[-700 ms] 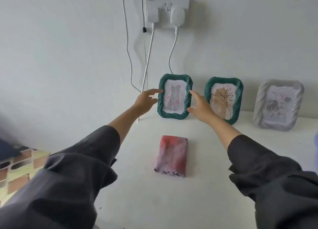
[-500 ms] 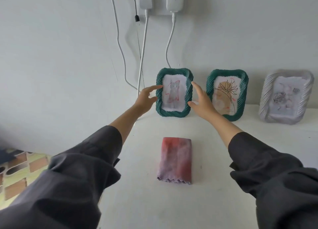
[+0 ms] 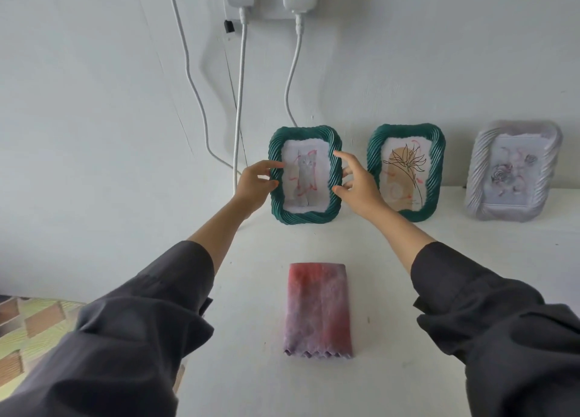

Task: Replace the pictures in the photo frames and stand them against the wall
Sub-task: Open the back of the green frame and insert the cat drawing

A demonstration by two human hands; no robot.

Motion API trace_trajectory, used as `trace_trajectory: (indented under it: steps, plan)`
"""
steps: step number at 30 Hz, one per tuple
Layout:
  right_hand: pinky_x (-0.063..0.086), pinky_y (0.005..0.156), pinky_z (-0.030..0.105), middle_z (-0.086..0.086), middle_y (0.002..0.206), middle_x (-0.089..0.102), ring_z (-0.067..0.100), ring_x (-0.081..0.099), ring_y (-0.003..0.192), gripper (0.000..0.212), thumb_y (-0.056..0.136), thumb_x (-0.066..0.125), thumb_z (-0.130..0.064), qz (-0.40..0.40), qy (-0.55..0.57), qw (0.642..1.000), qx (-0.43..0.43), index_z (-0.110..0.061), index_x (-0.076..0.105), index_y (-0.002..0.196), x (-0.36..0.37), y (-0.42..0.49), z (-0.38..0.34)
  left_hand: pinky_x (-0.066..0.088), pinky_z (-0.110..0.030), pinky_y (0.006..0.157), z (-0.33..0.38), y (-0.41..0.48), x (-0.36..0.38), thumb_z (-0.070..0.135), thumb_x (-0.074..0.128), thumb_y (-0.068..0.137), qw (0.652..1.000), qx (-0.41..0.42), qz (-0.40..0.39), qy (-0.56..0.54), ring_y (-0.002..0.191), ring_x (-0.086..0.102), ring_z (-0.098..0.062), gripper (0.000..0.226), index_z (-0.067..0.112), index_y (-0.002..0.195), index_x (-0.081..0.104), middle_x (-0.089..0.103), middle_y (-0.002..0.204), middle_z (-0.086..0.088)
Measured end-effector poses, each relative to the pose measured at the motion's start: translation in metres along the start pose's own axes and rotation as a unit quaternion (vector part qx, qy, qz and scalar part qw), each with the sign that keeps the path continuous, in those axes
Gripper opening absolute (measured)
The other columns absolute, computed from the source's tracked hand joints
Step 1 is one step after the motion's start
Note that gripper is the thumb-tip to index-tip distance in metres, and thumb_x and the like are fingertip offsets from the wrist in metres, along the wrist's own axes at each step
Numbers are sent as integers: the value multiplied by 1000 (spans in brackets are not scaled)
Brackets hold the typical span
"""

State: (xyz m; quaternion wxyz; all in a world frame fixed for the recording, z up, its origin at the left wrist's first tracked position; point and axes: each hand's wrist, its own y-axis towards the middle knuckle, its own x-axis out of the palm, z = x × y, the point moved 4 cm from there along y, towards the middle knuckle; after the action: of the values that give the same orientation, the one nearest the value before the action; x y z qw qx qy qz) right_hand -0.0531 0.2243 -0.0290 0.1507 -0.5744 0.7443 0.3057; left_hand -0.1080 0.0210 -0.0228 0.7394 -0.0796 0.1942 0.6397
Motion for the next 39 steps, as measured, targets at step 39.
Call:
trace_trajectory:
  steps: [39]
  plan:
    - [54, 80, 29, 15, 113, 68, 23, 66, 95, 41, 78, 69, -7, -116, -37, 992, 30, -6, 62, 119, -187, -195, -13, 50, -32, 82, 130, -197, 205, 31, 36, 100, 960, -115, -124, -225, 88, 62, -21, 23, 24, 118, 48, 60, 103, -5]
